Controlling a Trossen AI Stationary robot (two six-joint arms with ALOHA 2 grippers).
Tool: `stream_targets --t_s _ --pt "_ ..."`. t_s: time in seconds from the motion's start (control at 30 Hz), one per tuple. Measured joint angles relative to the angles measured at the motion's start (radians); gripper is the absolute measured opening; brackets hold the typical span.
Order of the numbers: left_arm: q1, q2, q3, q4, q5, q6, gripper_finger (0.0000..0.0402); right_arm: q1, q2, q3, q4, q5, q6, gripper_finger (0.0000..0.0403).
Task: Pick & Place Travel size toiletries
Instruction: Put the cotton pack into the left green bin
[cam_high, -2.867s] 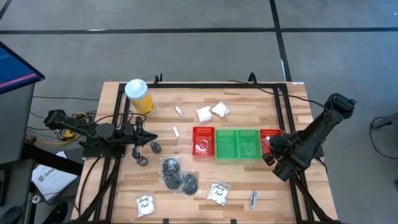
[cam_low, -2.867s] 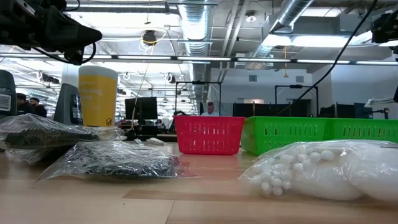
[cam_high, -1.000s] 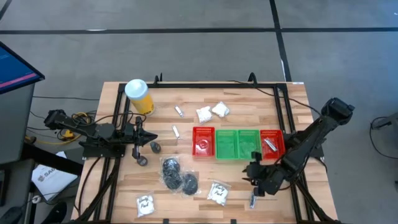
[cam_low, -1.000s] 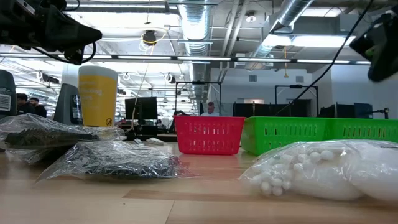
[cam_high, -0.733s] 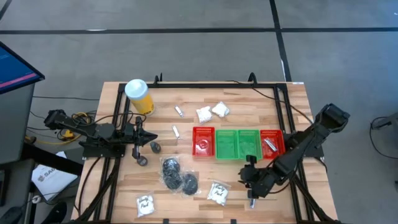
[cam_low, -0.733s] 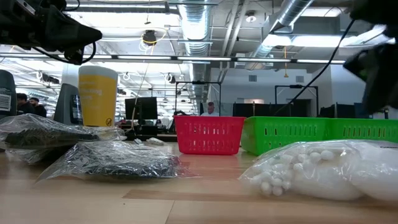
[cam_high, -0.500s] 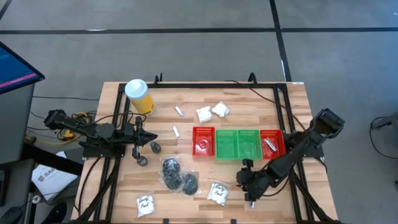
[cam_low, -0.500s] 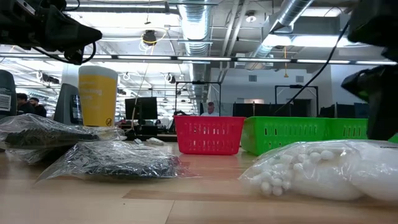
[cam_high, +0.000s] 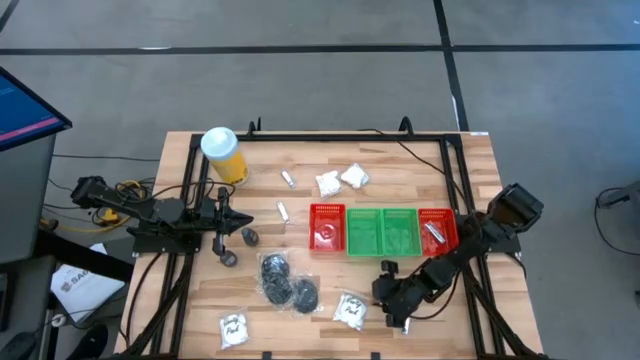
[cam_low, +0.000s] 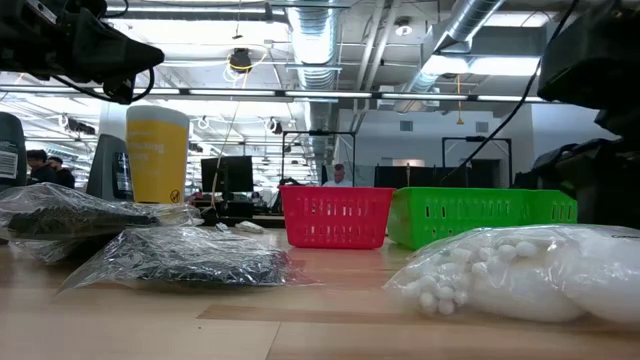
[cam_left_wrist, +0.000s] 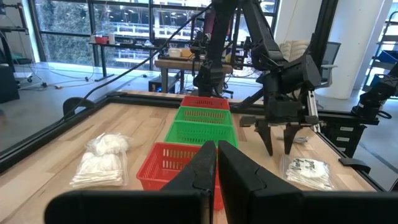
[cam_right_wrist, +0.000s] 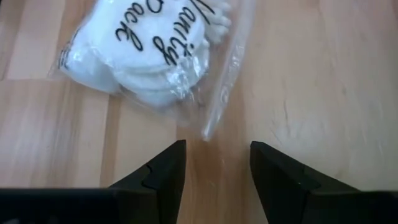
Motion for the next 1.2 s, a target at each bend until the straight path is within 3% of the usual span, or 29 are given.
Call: stream_targets --t_s 0.67,0.93,1.07,1.2 --pt "0.000 0.000 0.000 0.000 0.000 0.000 0.0012 -0.005 0.005 -0.003 0.051 -0.008 -0.042 0.0142" --pt "0.000 0.000 0.000 0.000 0.000 0.000 0.0012 -0.038 0.085 0.007 0.144 -0.011 -0.079 0.0133" --pt "0.000 0.000 0.000 0.000 0.000 0.000 0.0012 -0.052 0.095 0.026 0.127 -0.021 -0.099 0.0098" --pt "0.000 0.000 0.000 0.000 0.000 0.000 0.0012 -0.052 0.087 0.037 0.117 -0.022 -0.163 0.0018"
